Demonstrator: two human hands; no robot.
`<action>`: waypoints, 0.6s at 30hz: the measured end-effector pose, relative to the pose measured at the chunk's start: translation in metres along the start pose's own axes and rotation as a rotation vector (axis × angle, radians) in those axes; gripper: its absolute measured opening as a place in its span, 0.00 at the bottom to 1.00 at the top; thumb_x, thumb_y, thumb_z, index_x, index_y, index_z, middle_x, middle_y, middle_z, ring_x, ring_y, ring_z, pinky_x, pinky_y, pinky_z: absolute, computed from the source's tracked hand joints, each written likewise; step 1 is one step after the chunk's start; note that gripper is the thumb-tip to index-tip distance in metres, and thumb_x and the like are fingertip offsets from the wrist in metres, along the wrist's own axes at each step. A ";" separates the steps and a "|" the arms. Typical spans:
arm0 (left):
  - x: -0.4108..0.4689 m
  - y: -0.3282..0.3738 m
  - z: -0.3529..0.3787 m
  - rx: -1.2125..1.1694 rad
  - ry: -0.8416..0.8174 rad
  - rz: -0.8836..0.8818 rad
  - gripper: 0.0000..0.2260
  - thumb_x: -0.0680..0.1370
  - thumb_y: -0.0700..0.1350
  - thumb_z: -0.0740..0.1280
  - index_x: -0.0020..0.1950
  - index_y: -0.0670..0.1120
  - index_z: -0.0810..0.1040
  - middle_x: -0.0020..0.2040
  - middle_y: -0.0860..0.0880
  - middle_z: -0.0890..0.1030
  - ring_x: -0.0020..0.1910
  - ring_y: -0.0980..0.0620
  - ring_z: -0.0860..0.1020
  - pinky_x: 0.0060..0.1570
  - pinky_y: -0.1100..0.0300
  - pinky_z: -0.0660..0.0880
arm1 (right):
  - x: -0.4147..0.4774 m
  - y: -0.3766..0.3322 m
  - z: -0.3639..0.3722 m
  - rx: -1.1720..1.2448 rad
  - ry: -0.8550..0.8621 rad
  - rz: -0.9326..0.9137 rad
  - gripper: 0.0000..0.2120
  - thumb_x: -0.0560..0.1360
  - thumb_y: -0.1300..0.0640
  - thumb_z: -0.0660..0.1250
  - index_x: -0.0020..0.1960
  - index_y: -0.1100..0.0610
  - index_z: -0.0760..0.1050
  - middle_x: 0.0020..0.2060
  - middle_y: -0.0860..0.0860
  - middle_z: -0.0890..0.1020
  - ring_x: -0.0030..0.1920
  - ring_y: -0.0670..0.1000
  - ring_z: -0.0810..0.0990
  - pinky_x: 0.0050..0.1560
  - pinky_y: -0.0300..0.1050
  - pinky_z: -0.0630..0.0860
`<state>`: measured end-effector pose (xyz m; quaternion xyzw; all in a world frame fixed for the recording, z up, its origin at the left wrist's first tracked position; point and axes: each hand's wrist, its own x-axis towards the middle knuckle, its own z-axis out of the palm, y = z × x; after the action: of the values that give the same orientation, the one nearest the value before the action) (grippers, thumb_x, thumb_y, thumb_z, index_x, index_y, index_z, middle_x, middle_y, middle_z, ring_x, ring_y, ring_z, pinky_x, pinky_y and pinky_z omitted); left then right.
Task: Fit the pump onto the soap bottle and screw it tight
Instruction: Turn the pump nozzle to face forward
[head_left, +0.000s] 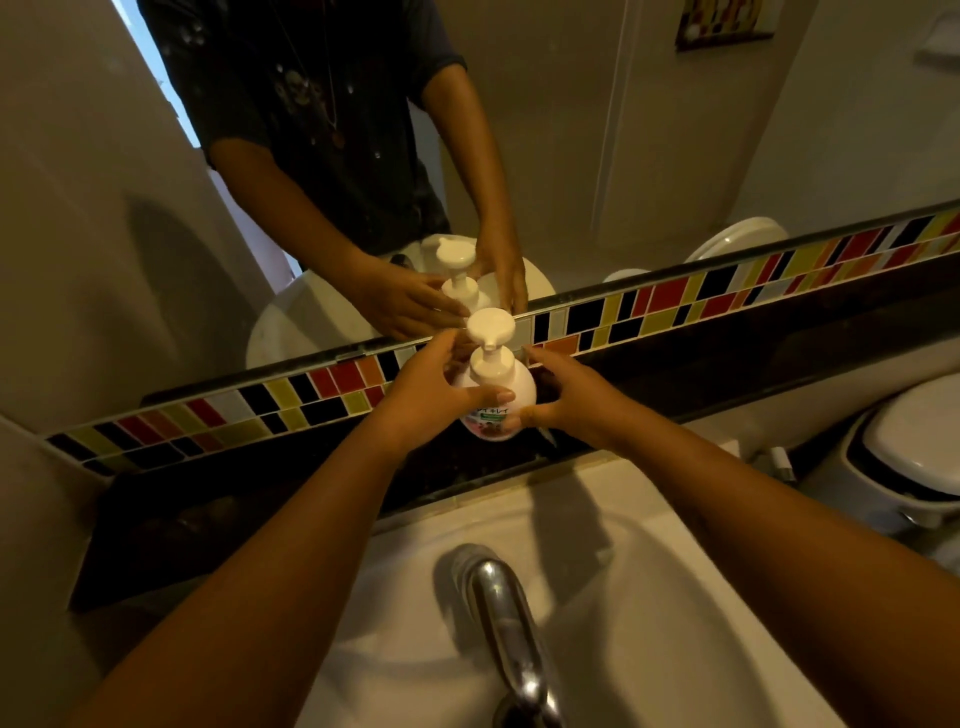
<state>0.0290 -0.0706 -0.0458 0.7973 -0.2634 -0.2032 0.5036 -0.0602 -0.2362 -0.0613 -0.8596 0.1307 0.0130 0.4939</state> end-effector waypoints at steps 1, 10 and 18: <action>-0.002 -0.002 -0.002 -0.020 -0.026 0.003 0.34 0.68 0.44 0.77 0.71 0.51 0.68 0.68 0.52 0.75 0.64 0.54 0.74 0.58 0.59 0.74 | -0.004 -0.002 -0.008 0.007 0.005 0.009 0.38 0.67 0.55 0.74 0.72 0.48 0.61 0.71 0.52 0.70 0.69 0.56 0.70 0.64 0.55 0.73; -0.004 -0.013 0.001 -0.009 -0.010 -0.031 0.29 0.68 0.46 0.77 0.67 0.50 0.73 0.63 0.51 0.79 0.61 0.50 0.78 0.58 0.49 0.78 | -0.015 -0.066 -0.047 0.052 0.024 -0.188 0.26 0.72 0.49 0.67 0.69 0.45 0.67 0.69 0.50 0.73 0.65 0.51 0.74 0.58 0.46 0.75; -0.011 -0.014 0.009 -0.051 0.051 0.002 0.24 0.69 0.44 0.77 0.62 0.51 0.74 0.61 0.50 0.79 0.59 0.52 0.78 0.49 0.61 0.78 | -0.005 -0.062 -0.023 -0.150 0.101 -0.267 0.22 0.72 0.52 0.69 0.65 0.50 0.74 0.69 0.48 0.73 0.70 0.50 0.69 0.67 0.46 0.64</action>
<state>0.0185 -0.0650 -0.0612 0.7889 -0.2457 -0.1890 0.5307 -0.0529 -0.2254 0.0037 -0.9034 0.0386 -0.0864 0.4183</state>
